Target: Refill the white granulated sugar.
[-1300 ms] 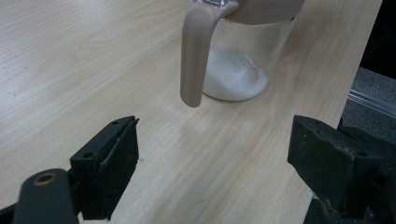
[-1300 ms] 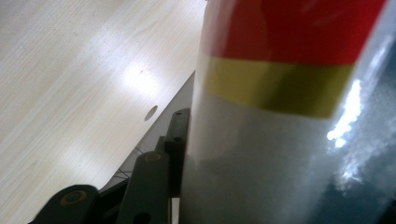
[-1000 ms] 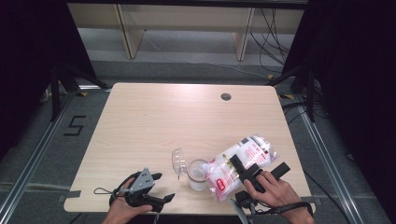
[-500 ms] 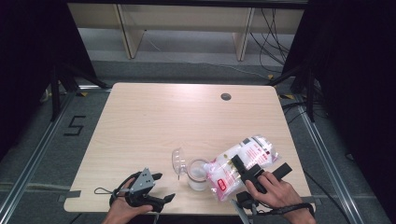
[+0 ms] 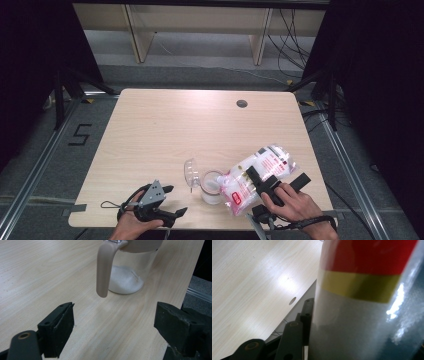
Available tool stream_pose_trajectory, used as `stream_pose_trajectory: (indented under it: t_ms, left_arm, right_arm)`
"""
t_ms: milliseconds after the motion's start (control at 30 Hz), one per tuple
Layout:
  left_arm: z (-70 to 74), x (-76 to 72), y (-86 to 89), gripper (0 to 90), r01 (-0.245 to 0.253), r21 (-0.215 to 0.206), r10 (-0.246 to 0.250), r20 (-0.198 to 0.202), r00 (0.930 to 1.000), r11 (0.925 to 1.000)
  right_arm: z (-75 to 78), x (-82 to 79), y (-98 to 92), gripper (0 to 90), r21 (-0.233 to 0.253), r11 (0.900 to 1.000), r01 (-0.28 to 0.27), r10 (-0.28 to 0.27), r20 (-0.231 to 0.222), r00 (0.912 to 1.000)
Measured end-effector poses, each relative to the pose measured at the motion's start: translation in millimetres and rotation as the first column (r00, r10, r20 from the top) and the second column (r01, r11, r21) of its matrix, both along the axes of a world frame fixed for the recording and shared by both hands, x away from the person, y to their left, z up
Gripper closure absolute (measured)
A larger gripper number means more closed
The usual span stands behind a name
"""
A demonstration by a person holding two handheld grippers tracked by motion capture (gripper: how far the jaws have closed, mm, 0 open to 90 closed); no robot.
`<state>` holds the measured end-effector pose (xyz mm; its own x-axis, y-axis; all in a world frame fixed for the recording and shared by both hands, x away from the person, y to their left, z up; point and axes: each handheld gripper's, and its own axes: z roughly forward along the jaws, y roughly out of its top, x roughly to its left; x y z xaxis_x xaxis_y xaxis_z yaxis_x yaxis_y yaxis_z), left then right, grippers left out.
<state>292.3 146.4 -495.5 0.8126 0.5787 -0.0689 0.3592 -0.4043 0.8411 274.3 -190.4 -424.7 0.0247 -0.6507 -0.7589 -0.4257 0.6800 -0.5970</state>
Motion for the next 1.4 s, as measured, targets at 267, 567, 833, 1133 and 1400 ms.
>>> stream_pose_trajectory:
  t_ms: [267, 567, 833, 1133, 1400]
  left_arm:
    - [-0.8, -1.2, -0.7, 15.9, -0.014, 0.001, 0.014, -0.02, 0.9997, 0.9999]
    - [-0.5, -1.0, -0.8, 16.0, -0.016, -0.012, 0.016, -0.016, 0.9997, 0.9998]
    - [-0.2, 0.3, 0.1, 15.9, 0.003, 0.013, -0.003, 0.002, 1.0, 0.9999]
    - [0.0, 0.4, 0.2, 16.0, 0.006, 0.015, -0.006, 0.002, 1.0, 0.9999]
    - [-0.4, 0.0, -0.2, 16.0, -0.001, 0.014, 0.001, 0.005, 1.0, 0.9999]
  right_arm:
    - [-1.1, -1.5, -3.1, 65.8, -0.01, 1.0, 0.025, -0.025, -0.022, 0.9994]
    - [0.5, -1.7, -2.3, 65.9, -0.019, 1.0, 0.015, -0.016, -0.014, 0.9998]
    - [3.4, -1.3, -1.5, 65.9, -0.034, 0.999, 0.01, -0.01, -0.008, 0.9999]
    - [4.7, -1.3, -2.0, 66.0, -0.041, 0.999, 0.01, -0.01, -0.008, 0.9999]
    - [4.4, -1.8, 0.0, 66.1, -0.047, 0.999, 0.004, -0.004, -0.013, 0.9999]
